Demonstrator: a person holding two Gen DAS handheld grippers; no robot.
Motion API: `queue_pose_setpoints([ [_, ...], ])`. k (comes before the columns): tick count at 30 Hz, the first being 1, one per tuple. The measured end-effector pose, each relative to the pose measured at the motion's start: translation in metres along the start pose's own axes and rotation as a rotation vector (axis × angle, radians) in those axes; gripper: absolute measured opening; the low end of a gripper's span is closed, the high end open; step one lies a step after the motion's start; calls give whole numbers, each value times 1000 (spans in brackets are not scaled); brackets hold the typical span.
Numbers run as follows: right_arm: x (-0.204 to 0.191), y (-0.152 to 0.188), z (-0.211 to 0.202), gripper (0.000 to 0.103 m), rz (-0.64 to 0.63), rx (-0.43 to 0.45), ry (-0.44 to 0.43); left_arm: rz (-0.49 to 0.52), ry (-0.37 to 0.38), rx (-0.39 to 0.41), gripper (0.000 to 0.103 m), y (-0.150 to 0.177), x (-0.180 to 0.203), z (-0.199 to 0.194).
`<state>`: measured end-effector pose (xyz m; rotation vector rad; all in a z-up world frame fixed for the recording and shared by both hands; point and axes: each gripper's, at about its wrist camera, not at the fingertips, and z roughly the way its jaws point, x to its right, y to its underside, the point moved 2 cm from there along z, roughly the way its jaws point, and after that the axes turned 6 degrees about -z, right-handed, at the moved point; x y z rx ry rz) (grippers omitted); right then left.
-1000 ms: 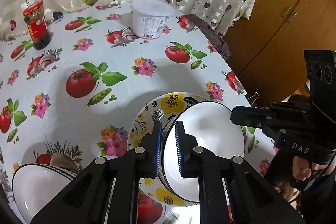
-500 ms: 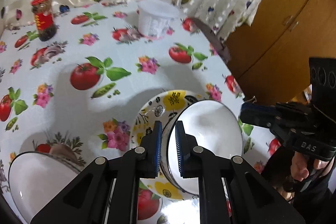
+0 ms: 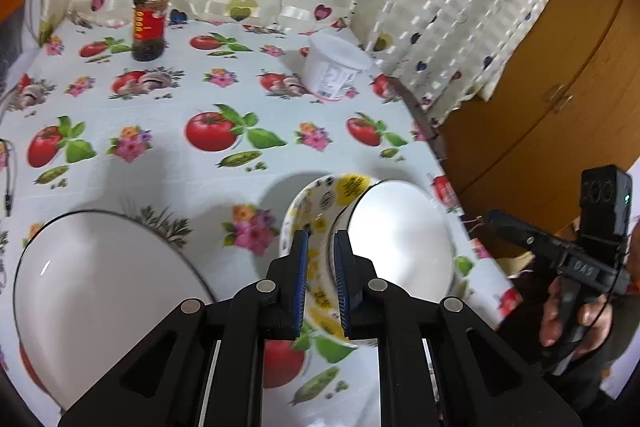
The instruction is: Organize plates and bowls
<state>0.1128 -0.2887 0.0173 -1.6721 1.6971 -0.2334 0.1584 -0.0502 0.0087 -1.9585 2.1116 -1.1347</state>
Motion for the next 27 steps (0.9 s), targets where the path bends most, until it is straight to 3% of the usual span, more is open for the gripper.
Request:
queue_pose_setpoints([
  [10,9,17,9,44,24,-28,-37,27,-106,20,13,19,1,7],
  [27,20,21,33,44,61,-90,-7,26,-156,-55,13,17,-10,36],
])
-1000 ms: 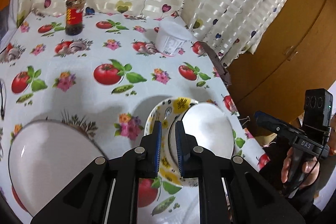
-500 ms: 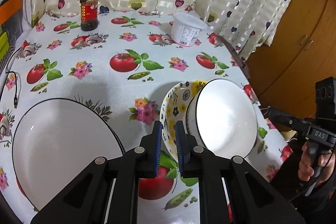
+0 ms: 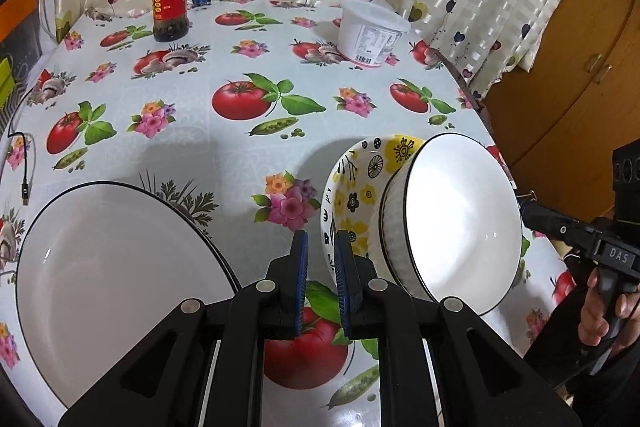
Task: Organize plates and bowls
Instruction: 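Lift the floral plate holding the bowls with both grippers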
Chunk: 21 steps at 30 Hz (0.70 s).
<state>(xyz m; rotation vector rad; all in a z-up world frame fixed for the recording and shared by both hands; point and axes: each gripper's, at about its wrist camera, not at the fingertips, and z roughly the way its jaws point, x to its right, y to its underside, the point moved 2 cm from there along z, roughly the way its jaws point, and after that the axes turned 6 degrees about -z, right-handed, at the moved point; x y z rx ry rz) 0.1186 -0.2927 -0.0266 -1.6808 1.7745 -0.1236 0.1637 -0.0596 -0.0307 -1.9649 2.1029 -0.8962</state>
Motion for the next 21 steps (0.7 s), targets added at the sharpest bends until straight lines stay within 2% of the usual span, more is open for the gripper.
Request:
queue_pose_setpoints([
  [6,5,3,10,44,25,-25,-5,-15,-7,-30,13,-3,-5,10],
  [12,8,5,20,43,38,-52,-3,-36,17,-65,13,-1,-6,19],
  [21,11,4,31,37,48,-78,-1,-53,37,-125,14,-2,-2,37],
])
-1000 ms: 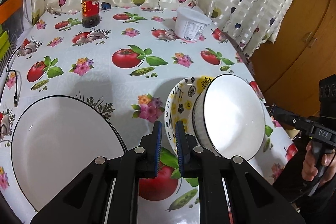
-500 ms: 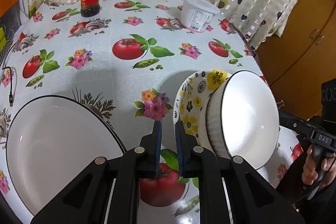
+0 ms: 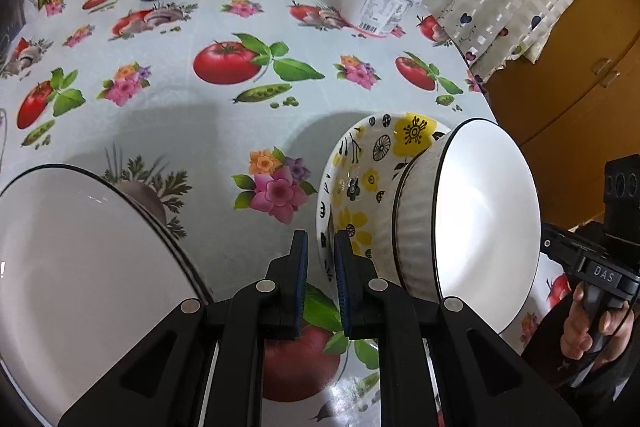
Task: Organize plates and bowls
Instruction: 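Lift the floral plate holding the bowls with both grippers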
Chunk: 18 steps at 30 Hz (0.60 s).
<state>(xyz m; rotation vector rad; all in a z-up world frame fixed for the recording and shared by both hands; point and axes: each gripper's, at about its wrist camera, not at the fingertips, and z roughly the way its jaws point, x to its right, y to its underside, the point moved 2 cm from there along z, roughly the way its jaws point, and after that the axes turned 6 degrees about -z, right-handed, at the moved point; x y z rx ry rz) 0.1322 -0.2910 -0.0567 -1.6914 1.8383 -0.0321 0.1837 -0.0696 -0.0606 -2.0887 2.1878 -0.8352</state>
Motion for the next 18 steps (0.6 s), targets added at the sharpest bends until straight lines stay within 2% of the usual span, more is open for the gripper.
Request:
queue_pose_setpoints([
  [4,3,-1,7,28,10,-16,0,-2,2,-11,13,-2,1,3],
  [9,5,-2,16,11,25,-35,-4,-10,6,-20,13,-5,0,5],
  [18,9,-3,13,9,25,-33,11,31,30,-74,11,-5,11,20],
])
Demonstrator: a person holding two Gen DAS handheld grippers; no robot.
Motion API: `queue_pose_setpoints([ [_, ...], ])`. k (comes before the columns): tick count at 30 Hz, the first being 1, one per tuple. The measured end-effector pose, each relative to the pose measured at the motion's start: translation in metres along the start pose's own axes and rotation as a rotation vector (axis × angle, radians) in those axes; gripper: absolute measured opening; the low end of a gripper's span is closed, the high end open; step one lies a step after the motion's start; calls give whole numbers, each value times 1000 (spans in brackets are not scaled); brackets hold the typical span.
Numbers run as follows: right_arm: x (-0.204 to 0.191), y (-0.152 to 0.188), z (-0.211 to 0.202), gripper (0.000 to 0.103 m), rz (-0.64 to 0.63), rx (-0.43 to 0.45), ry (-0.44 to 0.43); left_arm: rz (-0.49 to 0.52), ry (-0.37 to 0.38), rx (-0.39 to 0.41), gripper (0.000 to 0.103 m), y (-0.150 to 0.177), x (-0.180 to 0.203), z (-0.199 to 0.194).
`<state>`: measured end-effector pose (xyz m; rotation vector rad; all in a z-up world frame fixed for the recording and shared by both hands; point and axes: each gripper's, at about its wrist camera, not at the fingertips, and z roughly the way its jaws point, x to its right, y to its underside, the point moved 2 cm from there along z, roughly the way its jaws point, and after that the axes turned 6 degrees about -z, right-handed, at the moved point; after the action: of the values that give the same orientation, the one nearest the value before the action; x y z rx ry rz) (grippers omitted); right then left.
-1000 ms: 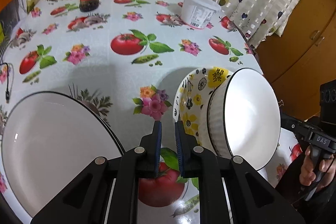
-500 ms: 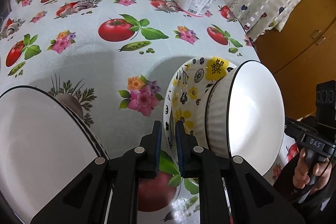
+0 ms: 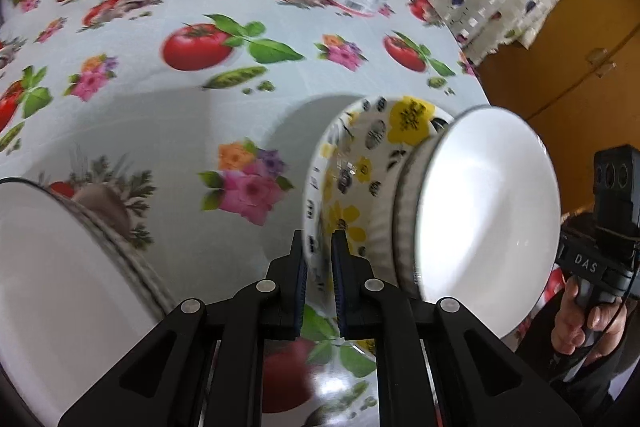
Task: Organize plates and bowls
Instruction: 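Lift the floral plate holding the bowls with both grippers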
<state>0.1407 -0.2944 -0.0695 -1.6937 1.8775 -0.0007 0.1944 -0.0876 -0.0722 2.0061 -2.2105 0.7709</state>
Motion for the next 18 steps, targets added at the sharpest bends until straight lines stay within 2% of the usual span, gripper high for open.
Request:
queue_pose_setpoints([
  [10,18,0,-10,9,26,12,22,40,12,4,11,-5,20,10],
  [18,20,-4,-5,11,21,-17,44,0,59,-27,11,-8,17,17],
])
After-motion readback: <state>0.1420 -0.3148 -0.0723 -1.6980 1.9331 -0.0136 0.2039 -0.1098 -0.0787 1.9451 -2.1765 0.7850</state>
